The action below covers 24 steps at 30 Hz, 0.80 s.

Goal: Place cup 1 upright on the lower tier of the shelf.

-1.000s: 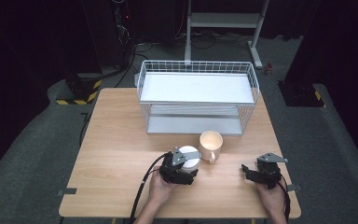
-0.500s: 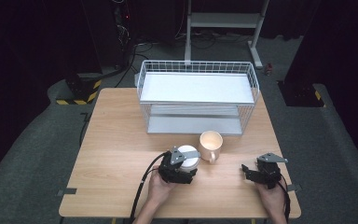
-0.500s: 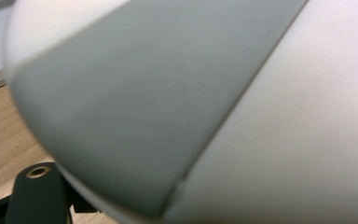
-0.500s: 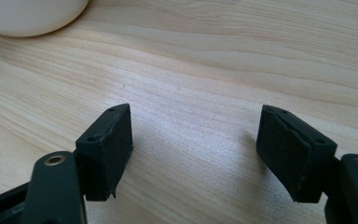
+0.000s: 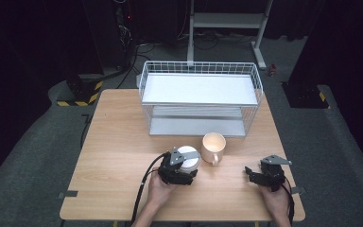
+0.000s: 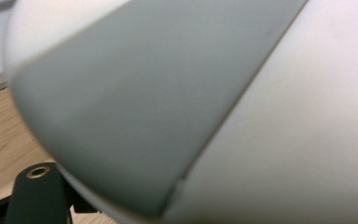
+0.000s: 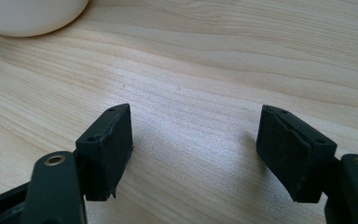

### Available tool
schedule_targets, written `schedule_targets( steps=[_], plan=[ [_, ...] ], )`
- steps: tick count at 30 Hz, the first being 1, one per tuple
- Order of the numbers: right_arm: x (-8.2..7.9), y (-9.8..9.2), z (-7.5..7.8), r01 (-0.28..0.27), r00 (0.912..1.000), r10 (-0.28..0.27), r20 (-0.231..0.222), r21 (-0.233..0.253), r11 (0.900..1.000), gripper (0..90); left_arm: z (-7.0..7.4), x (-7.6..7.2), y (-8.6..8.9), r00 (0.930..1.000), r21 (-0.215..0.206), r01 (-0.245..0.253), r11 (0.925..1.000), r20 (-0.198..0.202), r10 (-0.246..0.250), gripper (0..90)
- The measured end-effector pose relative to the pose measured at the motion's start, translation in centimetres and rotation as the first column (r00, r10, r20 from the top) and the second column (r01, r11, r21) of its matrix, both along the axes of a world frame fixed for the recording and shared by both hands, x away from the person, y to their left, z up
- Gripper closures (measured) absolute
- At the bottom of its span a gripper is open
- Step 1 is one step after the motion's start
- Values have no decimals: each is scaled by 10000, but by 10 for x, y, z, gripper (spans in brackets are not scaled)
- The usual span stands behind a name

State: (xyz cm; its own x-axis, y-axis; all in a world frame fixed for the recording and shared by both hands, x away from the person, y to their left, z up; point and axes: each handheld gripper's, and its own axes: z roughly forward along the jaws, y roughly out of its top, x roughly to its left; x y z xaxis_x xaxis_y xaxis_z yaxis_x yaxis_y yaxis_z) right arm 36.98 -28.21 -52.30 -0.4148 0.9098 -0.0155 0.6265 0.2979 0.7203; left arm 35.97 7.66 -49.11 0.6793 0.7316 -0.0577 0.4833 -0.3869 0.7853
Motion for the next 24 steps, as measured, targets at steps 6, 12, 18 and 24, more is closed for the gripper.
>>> schedule_targets(
  steps=[6,12,18,24],
  plan=[
    [0,0,0,1,10000,-1,0,-1,10000,271,5,4,2,10000,27,-35,10000,-26,35,191],
    [0,0,0,3,10000,-3,-1,0,10000,271,10,10,4,9998,-30,-187,9998,-5,187,191],
    [0,0,0,2,10000,-2,-2,1,10000,271,17,16,4,9997,-182,-248,9995,64,249,191],
    [0,0,0,3,10000,-3,-3,1,10000,270,23,22,5,9994,-146,-330,9993,49,331,191]
  ],
)
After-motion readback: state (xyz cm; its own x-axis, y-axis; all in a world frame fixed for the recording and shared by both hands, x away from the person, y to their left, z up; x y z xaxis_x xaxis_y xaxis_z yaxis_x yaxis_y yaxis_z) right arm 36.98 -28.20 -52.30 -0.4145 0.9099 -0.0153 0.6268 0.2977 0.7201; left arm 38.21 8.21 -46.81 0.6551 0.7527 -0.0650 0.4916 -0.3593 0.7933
